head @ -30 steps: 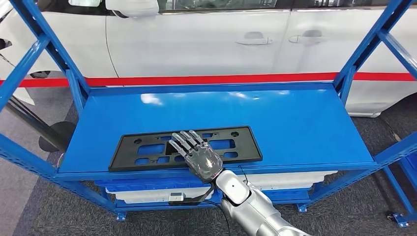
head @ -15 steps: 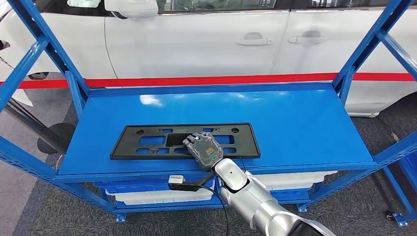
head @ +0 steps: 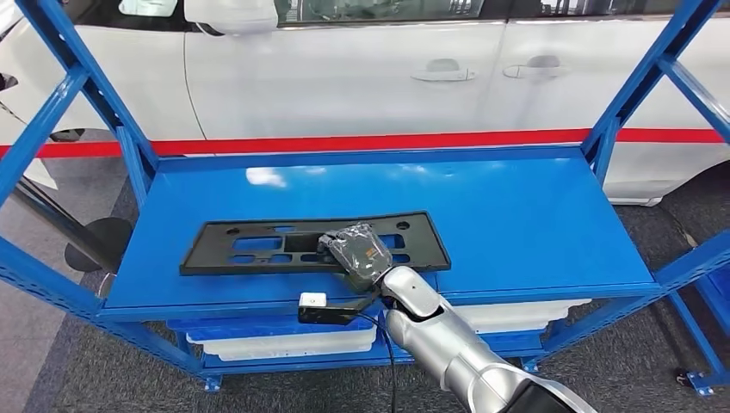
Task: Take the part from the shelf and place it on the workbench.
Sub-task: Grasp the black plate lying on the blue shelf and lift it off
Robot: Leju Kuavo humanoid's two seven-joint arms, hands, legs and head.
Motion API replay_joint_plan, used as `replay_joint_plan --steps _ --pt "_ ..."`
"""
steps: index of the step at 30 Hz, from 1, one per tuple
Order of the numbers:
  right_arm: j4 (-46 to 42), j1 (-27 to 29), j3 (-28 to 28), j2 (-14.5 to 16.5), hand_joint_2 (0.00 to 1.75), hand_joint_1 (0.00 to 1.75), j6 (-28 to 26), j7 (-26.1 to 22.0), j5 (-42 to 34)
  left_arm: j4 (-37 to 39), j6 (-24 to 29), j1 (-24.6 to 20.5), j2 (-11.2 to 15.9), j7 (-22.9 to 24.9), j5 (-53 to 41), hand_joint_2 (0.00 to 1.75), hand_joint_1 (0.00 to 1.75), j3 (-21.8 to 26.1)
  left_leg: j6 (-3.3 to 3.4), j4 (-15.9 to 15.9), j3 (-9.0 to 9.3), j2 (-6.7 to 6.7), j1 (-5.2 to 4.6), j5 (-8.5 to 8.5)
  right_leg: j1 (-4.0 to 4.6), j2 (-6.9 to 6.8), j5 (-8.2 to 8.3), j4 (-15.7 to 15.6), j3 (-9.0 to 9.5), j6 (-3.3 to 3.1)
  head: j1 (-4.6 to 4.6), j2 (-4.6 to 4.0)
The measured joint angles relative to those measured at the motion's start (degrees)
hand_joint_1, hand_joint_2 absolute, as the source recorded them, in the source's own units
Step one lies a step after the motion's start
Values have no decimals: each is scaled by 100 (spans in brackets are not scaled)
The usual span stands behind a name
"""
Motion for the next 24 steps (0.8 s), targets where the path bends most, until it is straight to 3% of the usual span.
replay_joint_plan --steps 3,4,6,7,8,9,11,13,16,18,20,22,23,24 --pt "-1252 321 -76 -8 175 175 1109 -691 -2739 0 108 45 -45 -33 36 0 0 132 -97 144 53 47 20 -165 -33 43 53 -153 140 -77 -1 0" --pt "-1720 469 -81 -22 175 175 1454 -752 -3577 0 136 48 -56 -47 32 0 0 167 -115 372 -24 45 22 -325 -53 39 71 -196 174 -93 -1 0" --pt "-2534 847 -79 -81 175 175 1895 -767 -4722 0 188 48 -72 -58 20 0 0 232 -146 1059 -346 34 21 -726 -58 6 73 -200 160 -105 -2 0" --pt "-2886 1052 -75 -142 175 175 2009 -749 -5047 0 211 54 -74 -58 19 0 0 265 -163 1349 -491 34 25 -845 -58 -16 73 -185 131 -104 -1 0" --pt "-3178 1240 -73 -206 175 175 2073 -731 -5253 0 231 68 -75 -56 15 0 0 293 -178 1471 -557 35 29 -852 -60 -31 71 -158 93 -100 -2 0" --pt "-3429 1385 -77 -266 175 175 2126 -720 -5415 0 248 86 -75 -56 13 0 0 317 -190 1382 -519 36 36 -745 -65 -38 66 -120 53 -92 -2 0" --pt "-3893 1547 -103 -361 175 175 2251 -748 -5778 0 267 114 -75 -73 36 0 0 359 -194 700 -187 36 49 -365 -85 -31 31 -19 -15 -52 -2 0" --pt "-4300 1649 -136 -434 175 175 2371 -776 -6114 0 261 114 -84 -113 101 0 0 426 -149 160 67 26 25 -184 -80 -25 -8 66 -65 6 -2 0" --pt "-4669 1799 -166 -533 175 175 2439 -730 -6420 0 270 117 -98 -125 184 0 0 534 -29 62 95 9 -4 -177 -69 -23 1 81 -93 85 -1 0" --pt "-4841 1914 -204 -595 175 175 2359 -647 -6564 0 327 123 -115 -62 225 0 0 607 50 28 99 16 13 -138 -82 -19 -80 177 -131 142 -1 0" --pt "-4950 2034 -238 -643 175 175 2220 -593 -6634 0 391 121 -137 1 251 0 0 690 111 6 97 20 25 -112 -104 -17 -373 662 -352 197 -1 0" --pt "-4977 2121 -248 -692 175 175 2119 -579 -6650 0 424 122 -149 26 256 0 0 749 135 9 89 21 19 -109 -118 -18 -688 1392 -719 231 -1 0" --pt "-4977 2162 -251 -718 175 175 2074 -578 -6639 0 426 122 -153 32 254 0 0 769 138 11 89 21 16 -109 -123 -19 -734 1617 -842 237 -1 0" --pt "-4978 2203 -255 -740 175 175 2017 -579 -6611 0 423 121 -159 43 252 0 0 783 140 13 93 19 15 -109 -125 -19 -669 1639 -867 233 -1 0"
